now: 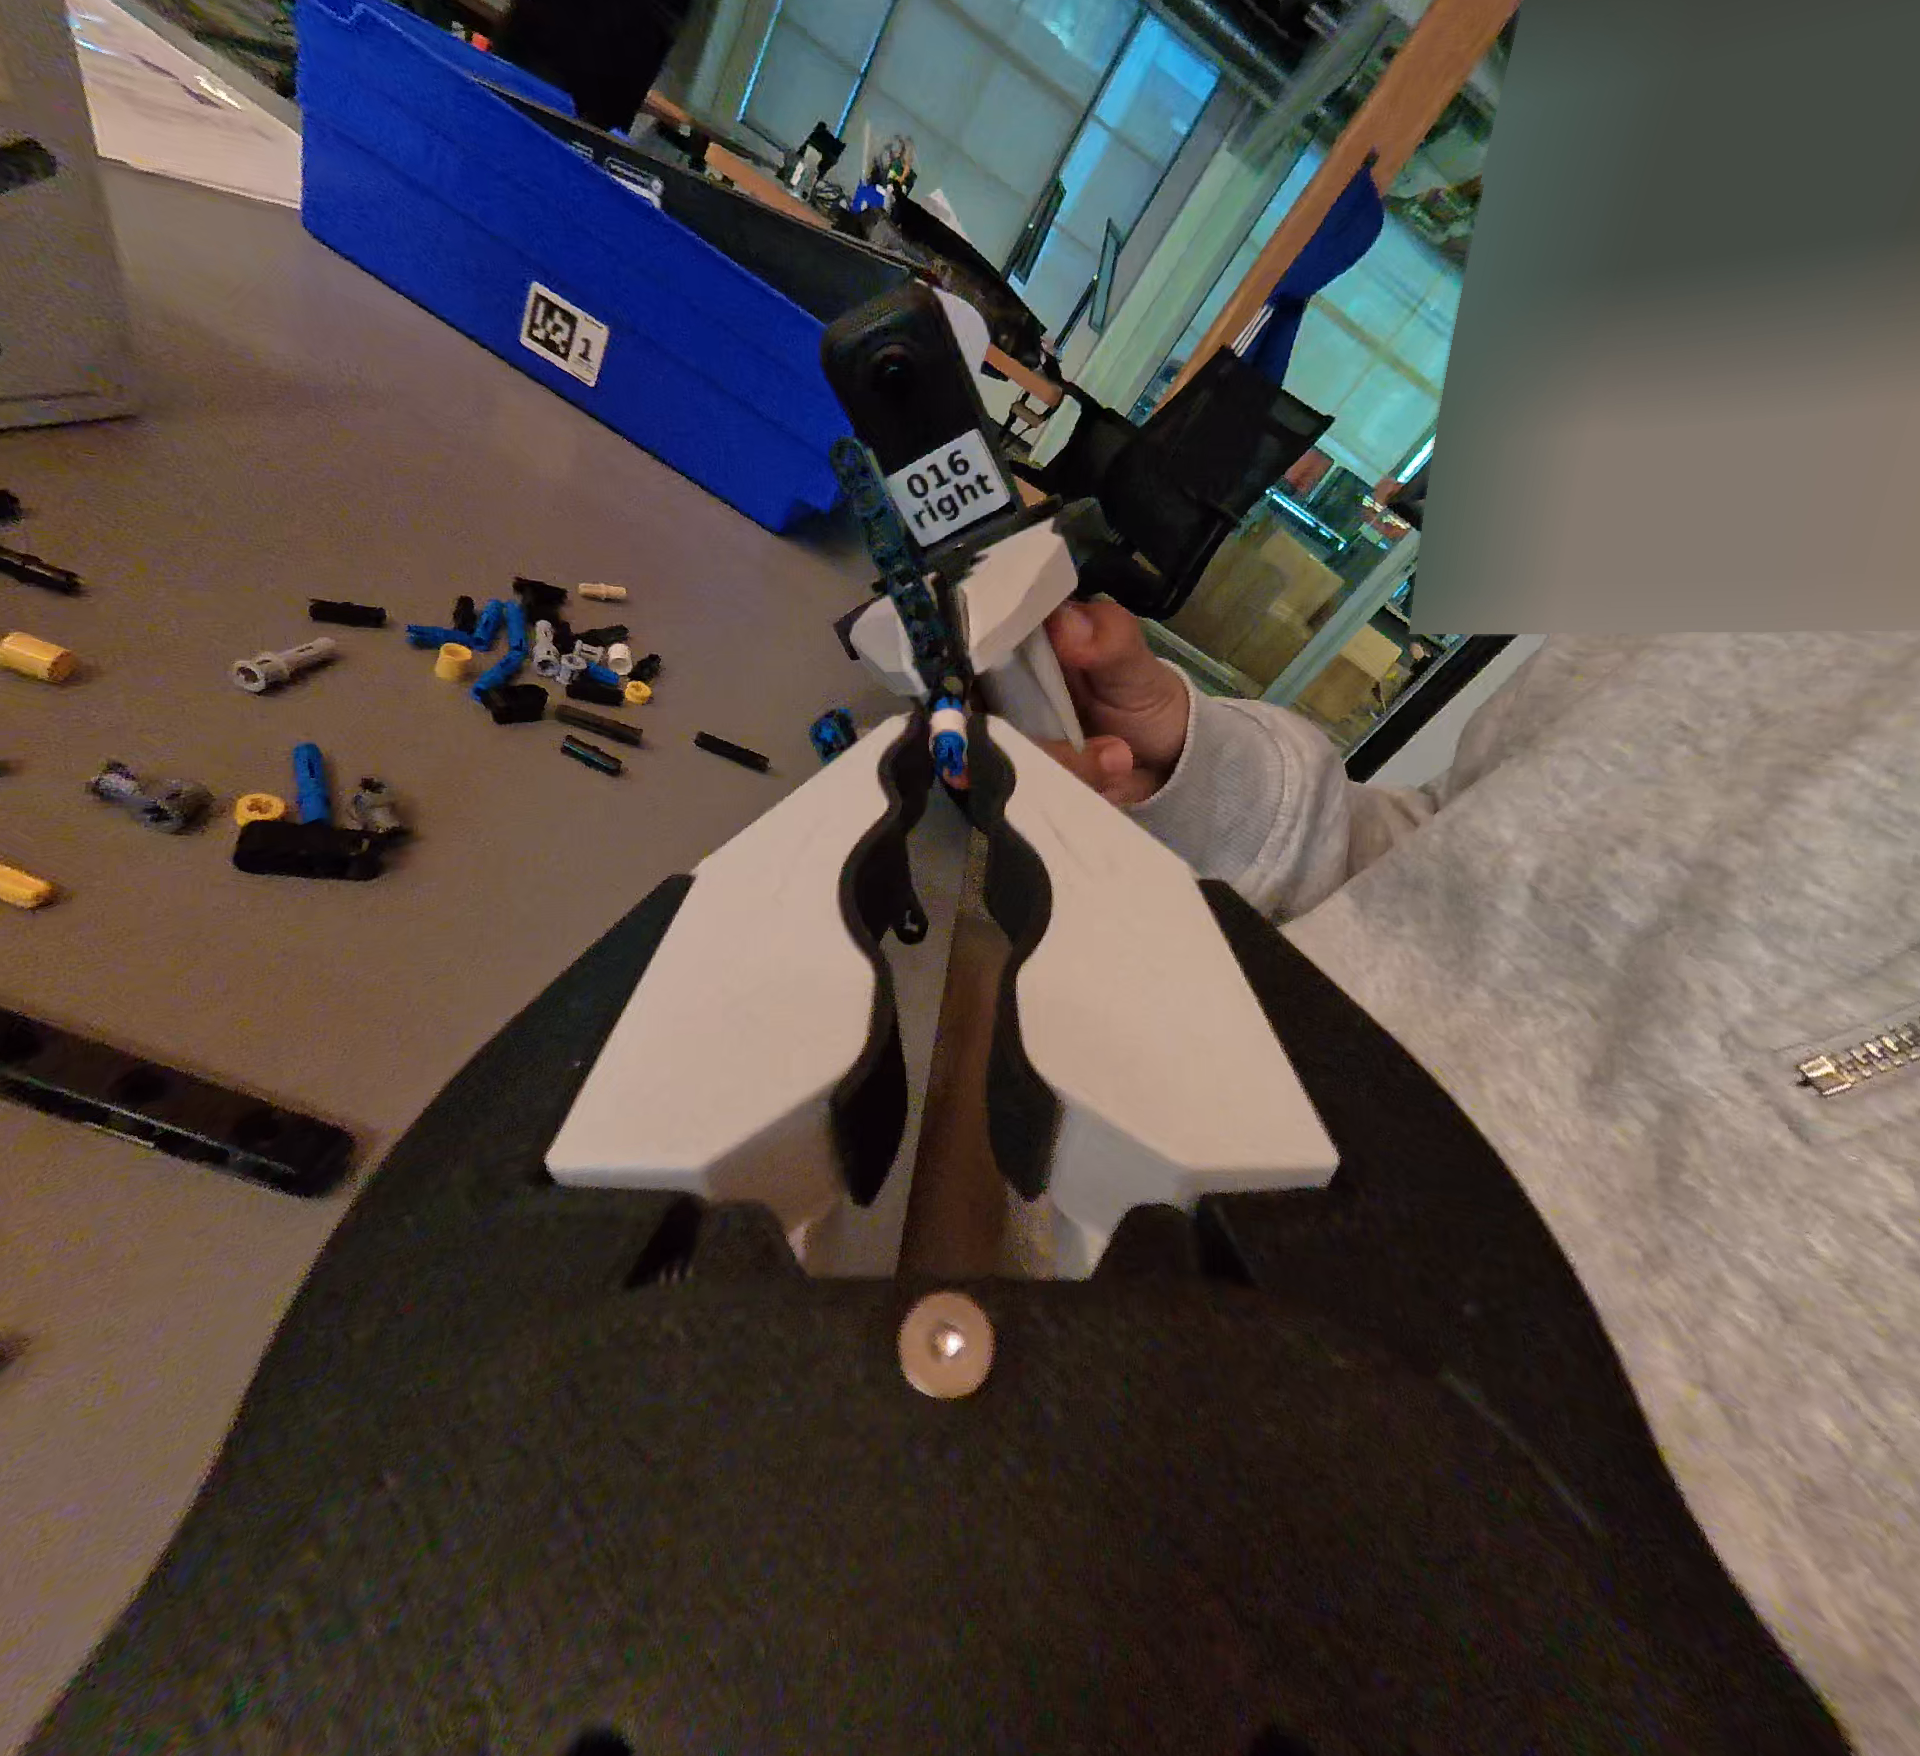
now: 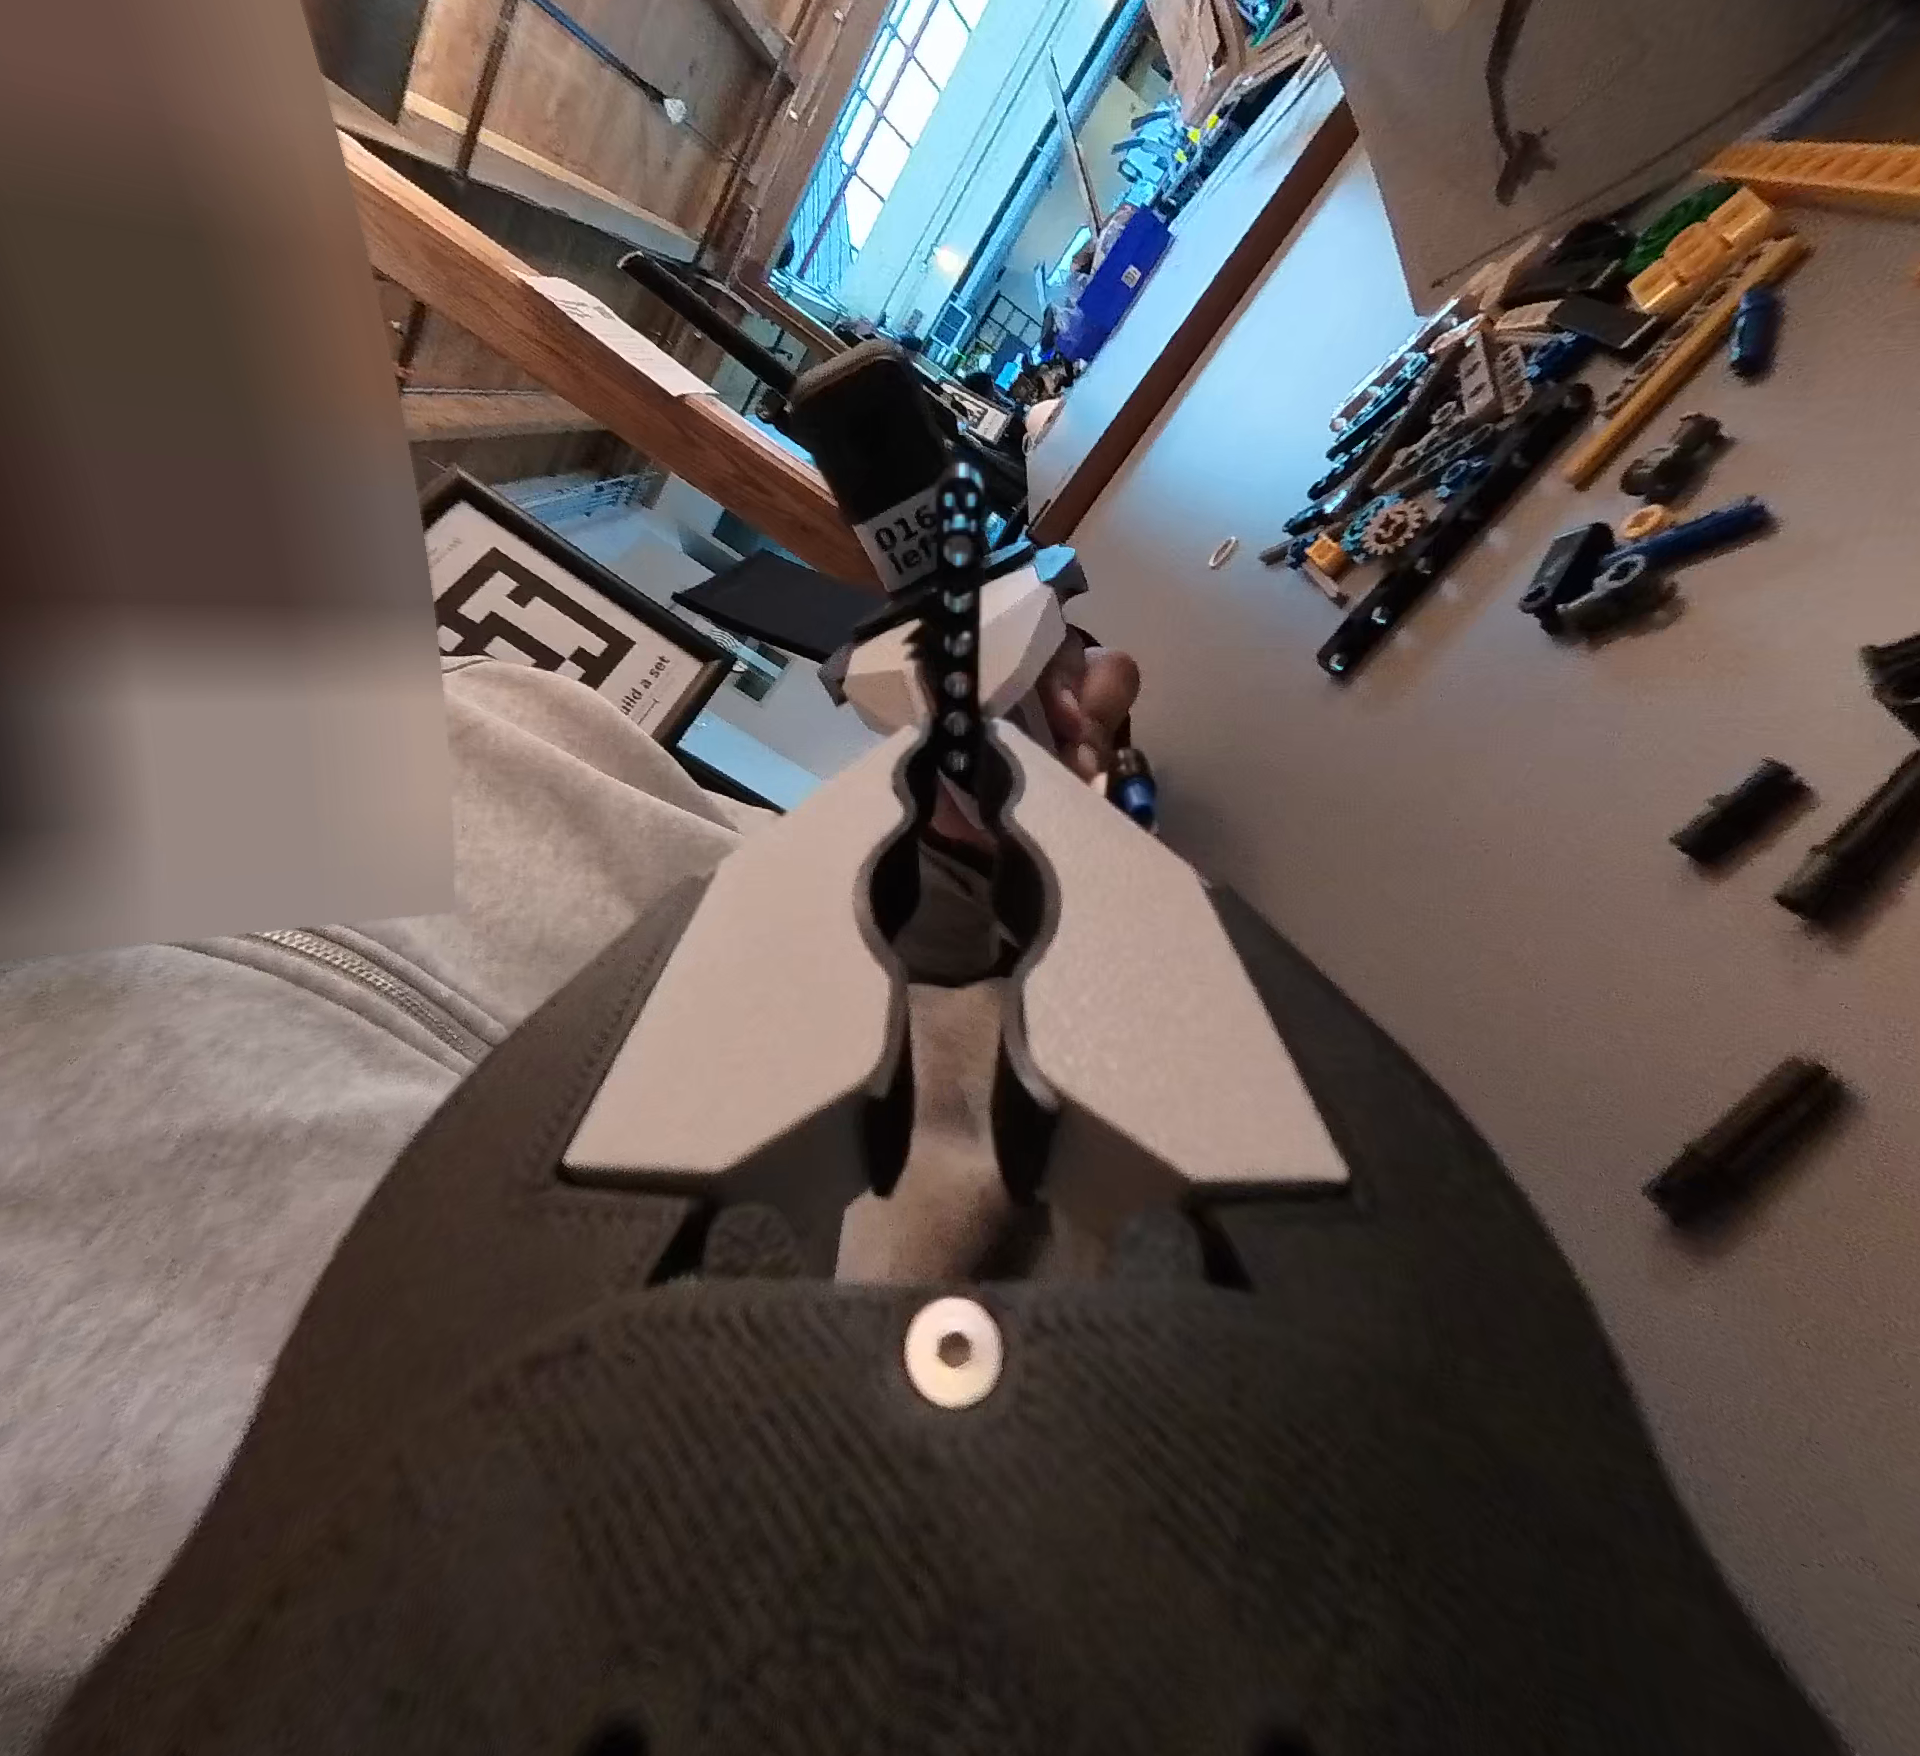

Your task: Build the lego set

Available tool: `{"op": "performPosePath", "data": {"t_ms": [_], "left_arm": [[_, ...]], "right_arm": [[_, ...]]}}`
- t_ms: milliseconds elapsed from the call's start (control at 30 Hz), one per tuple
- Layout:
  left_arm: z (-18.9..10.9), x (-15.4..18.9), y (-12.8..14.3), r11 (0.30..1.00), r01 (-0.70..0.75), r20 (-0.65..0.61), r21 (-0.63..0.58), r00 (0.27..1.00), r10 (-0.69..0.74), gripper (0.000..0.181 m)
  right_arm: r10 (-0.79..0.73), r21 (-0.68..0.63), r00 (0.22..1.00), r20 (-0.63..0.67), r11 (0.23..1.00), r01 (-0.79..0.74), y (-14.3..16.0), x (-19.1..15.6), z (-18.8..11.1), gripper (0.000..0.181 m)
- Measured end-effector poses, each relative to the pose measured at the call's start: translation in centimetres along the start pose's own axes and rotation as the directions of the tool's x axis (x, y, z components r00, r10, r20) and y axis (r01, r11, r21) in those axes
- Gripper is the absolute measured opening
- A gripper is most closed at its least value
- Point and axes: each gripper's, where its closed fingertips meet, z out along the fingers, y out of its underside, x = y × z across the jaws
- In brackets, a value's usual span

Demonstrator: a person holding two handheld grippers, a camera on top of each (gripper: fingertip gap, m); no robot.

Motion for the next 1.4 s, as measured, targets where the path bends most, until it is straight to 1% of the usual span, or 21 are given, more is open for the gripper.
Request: {"op": "performPosePath", "data": {"t_ms": [267,333,500,833,967,1400], "left_arm": [[0.0,-0.3,0.8,0.997,0.030,0.013,-0.067,0.999,-0.029,0.005],[-0.1,-0.2,0.8,0.997,0.038,0.000,-0.072,0.999,-0.038,0.005],[0.0,-0.5,1.0,0.996,0.034,0.016,-0.079,0.999,-0.033,0.005],[-0.1,-0.4,1.5,0.993,0.049,-0.001,-0.111,0.999,-0.049,0.005],[0.0,-0.5,1.5,0.993,0.047,-0.009,-0.104,0.999,-0.048,0.005],[0.3,-0.7,1.9,0.992,0.042,0.008,-0.121,0.999,-0.041,0.005]], "right_arm": [[0.006,-0.035,1.000,-0.022,0.999,-0.007,0.6,0.6,0.5,0.004],[0.003,-0.043,1.000,-0.030,0.999,-0.005,0.7,0.7,0.5,0.004],[0.004,-0.059,0.999,-0.045,0.998,-0.006,1.0,1.0,0.6,0.004],[0.022,-0.083,0.999,-0.039,0.996,-0.025,1.4,1.0,0.6,0.004],[0.032,-0.086,0.999,-0.038,0.996,-0.035,1.4,1.1,0.5,0.004],[0.063,-0.095,0.997,-0.048,0.993,-0.067,1.7,1.5,0.4,0.004]]}}
